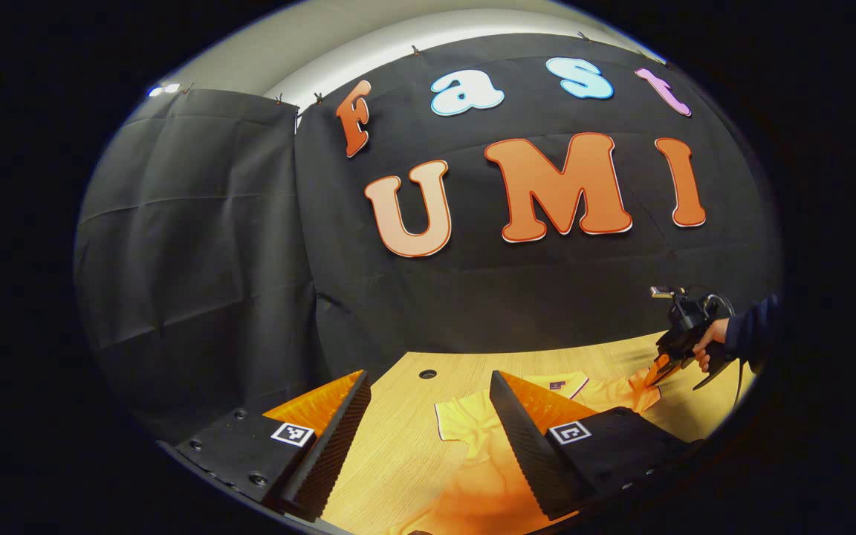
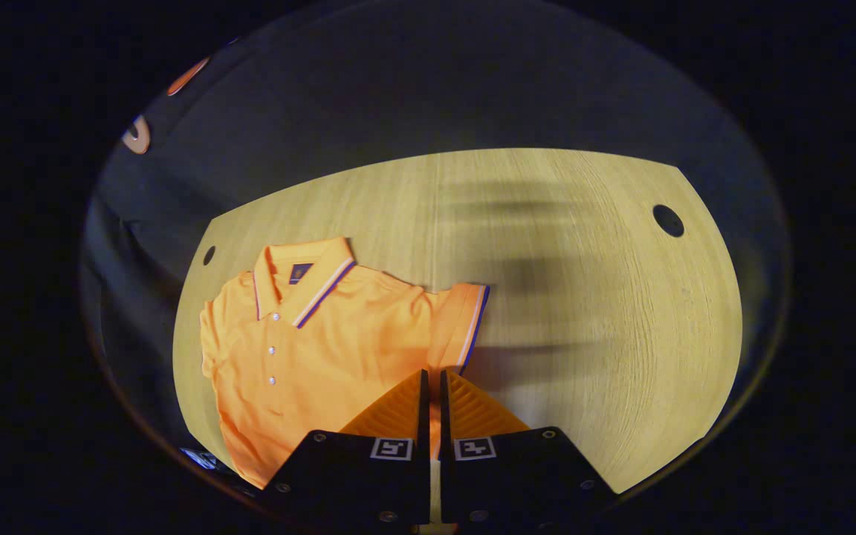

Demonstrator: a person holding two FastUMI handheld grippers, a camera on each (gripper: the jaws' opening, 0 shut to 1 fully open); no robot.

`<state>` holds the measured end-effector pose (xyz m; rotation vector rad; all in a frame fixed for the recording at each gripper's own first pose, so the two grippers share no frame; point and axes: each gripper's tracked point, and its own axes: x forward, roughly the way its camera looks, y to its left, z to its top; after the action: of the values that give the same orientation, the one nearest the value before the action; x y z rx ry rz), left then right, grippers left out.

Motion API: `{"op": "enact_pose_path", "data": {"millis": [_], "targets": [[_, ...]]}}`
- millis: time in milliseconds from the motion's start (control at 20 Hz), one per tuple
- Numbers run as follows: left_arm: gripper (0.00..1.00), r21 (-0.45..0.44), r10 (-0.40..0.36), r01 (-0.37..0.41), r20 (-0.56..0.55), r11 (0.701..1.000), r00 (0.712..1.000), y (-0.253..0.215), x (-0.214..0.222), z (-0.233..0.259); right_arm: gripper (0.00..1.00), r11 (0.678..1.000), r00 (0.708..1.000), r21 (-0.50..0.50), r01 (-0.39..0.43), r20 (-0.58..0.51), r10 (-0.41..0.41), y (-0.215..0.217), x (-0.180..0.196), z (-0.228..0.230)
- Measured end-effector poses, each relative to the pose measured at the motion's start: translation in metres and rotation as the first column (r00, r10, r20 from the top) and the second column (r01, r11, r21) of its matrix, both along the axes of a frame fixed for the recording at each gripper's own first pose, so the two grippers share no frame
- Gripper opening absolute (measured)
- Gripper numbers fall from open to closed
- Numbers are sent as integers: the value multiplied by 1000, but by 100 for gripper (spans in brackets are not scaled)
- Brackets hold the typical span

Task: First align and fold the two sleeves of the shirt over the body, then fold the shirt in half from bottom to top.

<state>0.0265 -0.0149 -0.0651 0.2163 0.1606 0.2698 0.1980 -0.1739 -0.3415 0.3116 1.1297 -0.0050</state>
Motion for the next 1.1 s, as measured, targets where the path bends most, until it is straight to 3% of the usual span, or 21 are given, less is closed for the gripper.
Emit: {"op": "enact_pose_path", "data": {"millis": [150, 250, 350, 450, 500, 600, 650, 700, 800, 850, 900, 950, 1050, 1100], "targets": [[99, 2, -3, 3, -8, 1000, 1000, -2, 3, -2, 4, 997, 997, 21, -71, 42, 70, 33, 12, 15], [99, 12, 7, -6, -16, 1000, 1000, 1, 2, -4, 2, 994, 993, -32, -105, 58, 107, 34, 17, 17], [99, 13, 21, -21, -26, 1000, 999, 7, -1, -7, 2, 992, 996, -104, -75, 41, 80, 15, 18, 6], [99, 6, 35, -34, -40, 999, 999, 13, -4, -12, 5, 992, 998, -115, -51, -34, 48, -5, 5, -13], [99, 2, 40, -40, -49, 999, 998, 16, -5, -16, 22, 992, 998, -124, -28, -60, 21, -18, 0, -19], [99, -15, 50, -51, -68, 999, 996, 19, -5, -25, 44, 985, 997, -172, 7, -71, -19, -40, 0, -33], [99, -24, 52, -54, -76, 998, 996, 19, -3, -26, 48, 984, 996, -180, 11, -89, -28, -45, -2, -39], [99, -28, 52, -54, -79, 998, 996, 19, -2, -28, 63, 985, 994, -174, 7, -107, -26, -44, -2, -43], [99, -19, 45, -46, -79, 999, 996, 18, -2, -26, 58, 981, 990, -196, -9, -140, -19, -46, -9, -59], [99, -11, 41, -42, -81, 999, 996, 17, -1, -26, 50, 981, 988, -196, -9, -154, -22, -46, -11, -65], [99, -7, 39, -40, -83, 999, 996, 16, 0, -27, 58, 987, 985, -161, -5, -172, -23, -37, -15, -69], [99, -6, 38, -39, -88, 999, 995, 16, 1, -27, 56, 985, 986, -171, 4, -163, -32, -38, -11, -71], [99, -13, 41, -43, -97, 999, 994, 18, 4, -30, 47, 982, 987, -190, 9, -155, -39, -39, -10, -75], [99, -19, 42, -45, -101, 999, 994, 19, 5, -32, 34, 984, 987, -178, 17, -155, -45, -40, -10, -72]]}}
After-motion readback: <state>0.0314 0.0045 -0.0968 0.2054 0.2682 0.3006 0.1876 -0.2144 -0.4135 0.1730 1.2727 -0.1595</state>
